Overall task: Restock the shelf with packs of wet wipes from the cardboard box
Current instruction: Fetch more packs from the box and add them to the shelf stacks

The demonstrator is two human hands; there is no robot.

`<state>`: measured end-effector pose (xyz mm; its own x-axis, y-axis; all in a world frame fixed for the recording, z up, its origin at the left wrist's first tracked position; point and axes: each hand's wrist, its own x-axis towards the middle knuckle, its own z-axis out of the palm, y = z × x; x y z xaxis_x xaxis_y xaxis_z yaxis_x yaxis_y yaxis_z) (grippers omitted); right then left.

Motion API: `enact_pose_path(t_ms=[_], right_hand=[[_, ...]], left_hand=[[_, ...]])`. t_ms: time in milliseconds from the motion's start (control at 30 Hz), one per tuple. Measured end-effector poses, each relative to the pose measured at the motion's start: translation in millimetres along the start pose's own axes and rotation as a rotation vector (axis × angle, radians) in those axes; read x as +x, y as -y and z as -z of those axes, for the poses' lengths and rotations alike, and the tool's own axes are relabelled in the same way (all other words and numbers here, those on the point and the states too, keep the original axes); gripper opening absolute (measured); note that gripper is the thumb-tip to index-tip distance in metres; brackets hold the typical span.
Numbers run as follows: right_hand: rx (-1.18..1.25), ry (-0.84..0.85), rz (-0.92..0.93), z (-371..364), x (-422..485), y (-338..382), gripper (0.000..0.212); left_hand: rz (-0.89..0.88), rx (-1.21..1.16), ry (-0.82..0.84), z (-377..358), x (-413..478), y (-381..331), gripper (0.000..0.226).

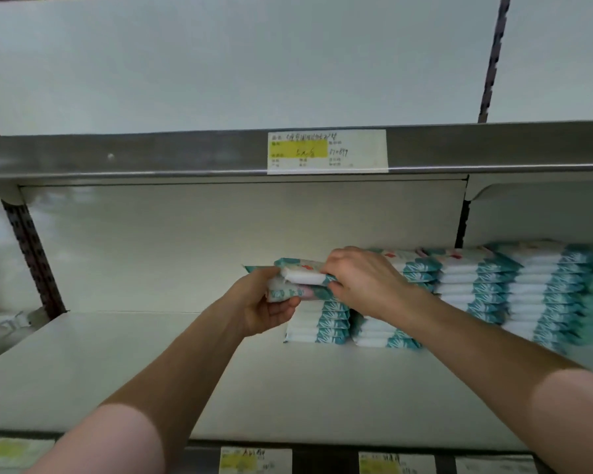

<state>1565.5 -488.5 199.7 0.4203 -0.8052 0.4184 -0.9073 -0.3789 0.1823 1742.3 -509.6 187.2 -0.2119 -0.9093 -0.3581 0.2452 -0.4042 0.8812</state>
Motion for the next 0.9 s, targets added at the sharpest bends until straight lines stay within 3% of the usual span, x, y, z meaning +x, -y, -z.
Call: enact_pose_path(t_ms=[367, 500, 600, 667, 800, 900], right_hand=[[-0.172, 0.04, -0.093, -51, 30, -18, 0.02], [-0.195, 0.112, -0.133, -63, 33, -19, 0.025], [-0.234, 0.074, -0.105, -67, 36, -15, 0.022], [-0.213, 0.057, -0.114, -64, 38, -12, 0.033], [-0.148, 0.178, -0.148, -66, 39, -15, 0.014], [-0.049, 0.023, -0.187, -46, 32, -22, 0.02]], left_hand=[[-0.082, -0.128, -0.151, 59, 35, -22, 0.017], [-0.095, -0.137, -0.122, 63, 43, -28, 0.017], [-0.081, -0.134, -0.071, 54, 49, -30, 0.017], [-0.069, -0.122, -0.04, 46, 53, -32, 0.017], [-0.052, -0.076, 0.007, 31, 60, -34, 0.018], [-0.049, 0.007, 0.027, 23, 67, -36, 0.018]])
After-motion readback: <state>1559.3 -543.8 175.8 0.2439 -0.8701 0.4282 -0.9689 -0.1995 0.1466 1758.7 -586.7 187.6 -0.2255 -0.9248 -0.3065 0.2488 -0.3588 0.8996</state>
